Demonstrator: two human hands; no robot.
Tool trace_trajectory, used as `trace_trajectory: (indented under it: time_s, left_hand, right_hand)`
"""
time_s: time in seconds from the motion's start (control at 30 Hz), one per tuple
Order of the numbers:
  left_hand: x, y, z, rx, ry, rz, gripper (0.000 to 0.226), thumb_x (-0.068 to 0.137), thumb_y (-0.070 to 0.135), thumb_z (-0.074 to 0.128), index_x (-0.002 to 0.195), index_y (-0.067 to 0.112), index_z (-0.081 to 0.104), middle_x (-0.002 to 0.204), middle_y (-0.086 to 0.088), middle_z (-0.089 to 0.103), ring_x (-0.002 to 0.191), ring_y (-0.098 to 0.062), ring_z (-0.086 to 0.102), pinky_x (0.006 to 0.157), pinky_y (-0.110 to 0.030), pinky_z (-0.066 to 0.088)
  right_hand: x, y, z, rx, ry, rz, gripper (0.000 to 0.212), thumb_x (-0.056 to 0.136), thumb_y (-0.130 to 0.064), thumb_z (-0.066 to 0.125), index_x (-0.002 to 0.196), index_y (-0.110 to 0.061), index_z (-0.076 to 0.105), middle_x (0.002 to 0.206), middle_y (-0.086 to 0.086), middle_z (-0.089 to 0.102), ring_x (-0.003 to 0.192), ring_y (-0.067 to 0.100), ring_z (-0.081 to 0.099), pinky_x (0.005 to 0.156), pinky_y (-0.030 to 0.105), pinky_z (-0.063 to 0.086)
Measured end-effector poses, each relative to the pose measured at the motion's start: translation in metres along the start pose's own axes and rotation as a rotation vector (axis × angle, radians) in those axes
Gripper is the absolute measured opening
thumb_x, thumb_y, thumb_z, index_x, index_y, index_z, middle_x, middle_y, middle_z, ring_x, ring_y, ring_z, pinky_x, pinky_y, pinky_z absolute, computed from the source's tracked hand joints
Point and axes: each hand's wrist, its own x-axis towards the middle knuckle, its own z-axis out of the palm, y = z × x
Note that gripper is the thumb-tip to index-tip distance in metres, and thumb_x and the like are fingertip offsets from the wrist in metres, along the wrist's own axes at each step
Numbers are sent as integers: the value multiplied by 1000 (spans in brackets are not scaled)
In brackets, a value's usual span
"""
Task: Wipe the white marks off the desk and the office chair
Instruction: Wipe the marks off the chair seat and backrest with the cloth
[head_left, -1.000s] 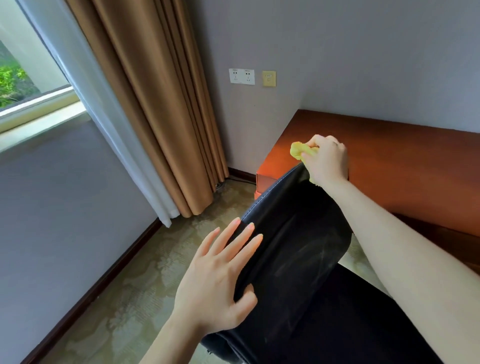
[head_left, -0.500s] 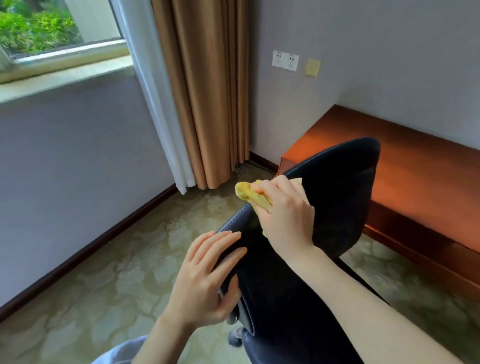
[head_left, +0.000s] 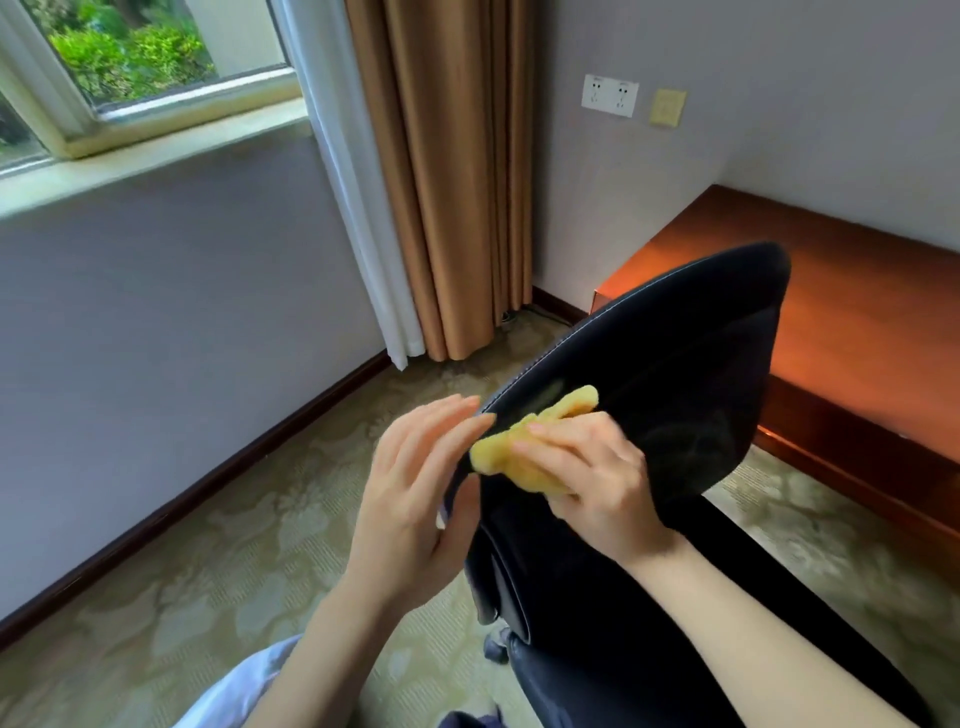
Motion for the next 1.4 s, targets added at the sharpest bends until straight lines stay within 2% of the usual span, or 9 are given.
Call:
trace_trajectory:
  time_s: [0.13, 0.27, 0.5, 0.7, 0.9, 1.0, 1.17, 1.3, 1.4]
  left_hand:
    - [31, 5, 24, 292, -331, 171, 53, 87, 19, 52, 140, 13, 45, 148, -5, 41, 142, -21, 26, 117, -46, 17]
    - [51, -1, 38, 502, -485, 173, 58, 83, 28, 60, 138, 18, 49, 149, -5, 39, 143, -28, 23, 114, -61, 7]
    - [55, -15, 43, 360, -555, 142, 67, 74, 29, 57, 140, 20, 46, 155, -1, 28, 146, -22, 13, 116, -54, 13]
    - [64, -16, 44, 208, -567, 60, 67, 70, 25, 58, 136, 20, 51, 154, 1, 28, 147, -19, 11, 117, -53, 12]
    - [65, -14, 48, 294, -581, 108, 65, 69, 29, 52, 133, 20, 54, 153, -1, 33, 146, -25, 15, 117, -51, 6]
    - [69, -15, 49, 343, -602, 121, 65, 70, 33, 47, 134, 21, 53, 154, -2, 30, 146, -26, 15, 116, -51, 6]
    - [69, -17, 50, 389, -633, 164, 61, 73, 35, 40, 129, 19, 58, 154, -4, 30, 145, -28, 17, 114, -52, 13]
    - [67, -19, 52, 389, -639, 181, 65, 67, 36, 40, 127, 20, 59, 155, -4, 29, 145, -28, 16, 114, -53, 17]
    - [67, -20, 52, 370, -638, 182, 61, 67, 37, 42, 123, 21, 60, 155, -4, 29, 145, -28, 17, 111, -52, 22]
  right_hand:
    - [7, 51, -28, -79, 145, 462, 18, 83, -9, 70, 100, -6, 71, 101, 6, 65, 92, 25, 56, 89, 17, 41]
    - [25, 110, -50, -115, 238, 894, 19, 87, -18, 63, 104, -13, 66, 103, -9, 51, 101, 21, 54, 86, 16, 34]
    - [31, 172, -46, -202, 246, 1345, 18, 94, -15, 45, 103, -17, 61, 102, 5, 57, 93, 20, 52, 82, 28, 43]
    - [27, 135, -11, -282, 389, 1290, 22, 95, -25, 48, 102, -11, 64, 104, 8, 62, 90, 17, 55, 64, 9, 30]
    - [1, 57, 29, -121, 480, 1208, 23, 91, -21, 58, 113, -13, 59, 109, 2, 63, 98, 8, 58, 76, -2, 38]
    - [-11, 19, 45, -61, 515, 1093, 23, 91, -24, 57, 110, -11, 61, 104, -2, 63, 95, 0, 57, 78, 3, 41]
    - [-38, -25, 63, 29, 457, 1077, 22, 86, -10, 65, 107, -16, 63, 104, -7, 63, 99, 13, 61, 87, 34, 51]
    - [-58, -44, 66, -55, 337, 873, 28, 85, -23, 62, 111, -30, 58, 112, -32, 52, 98, 4, 57, 87, 19, 46]
    - [-59, -27, 62, -66, 337, 796, 27, 84, -16, 61, 110, -25, 58, 113, -32, 50, 98, 9, 57, 89, 21, 45]
